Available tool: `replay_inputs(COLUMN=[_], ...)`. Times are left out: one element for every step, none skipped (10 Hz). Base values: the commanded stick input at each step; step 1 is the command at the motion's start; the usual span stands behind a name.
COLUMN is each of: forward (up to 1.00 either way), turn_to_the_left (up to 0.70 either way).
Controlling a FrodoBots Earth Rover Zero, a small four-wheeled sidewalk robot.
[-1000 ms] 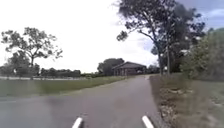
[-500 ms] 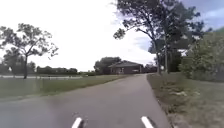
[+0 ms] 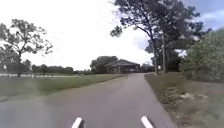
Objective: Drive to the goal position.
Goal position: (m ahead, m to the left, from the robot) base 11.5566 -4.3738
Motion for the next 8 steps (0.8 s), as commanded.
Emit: replay_inputs(forward=[0.69, 0.69, 0.69, 0.69, 0.69, 0.69, 0.69, 0.69], turn_to_the_left=[0.03, 0.03, 0.03, 0.03, 0.03, 0.03, 0.03, 0.03])
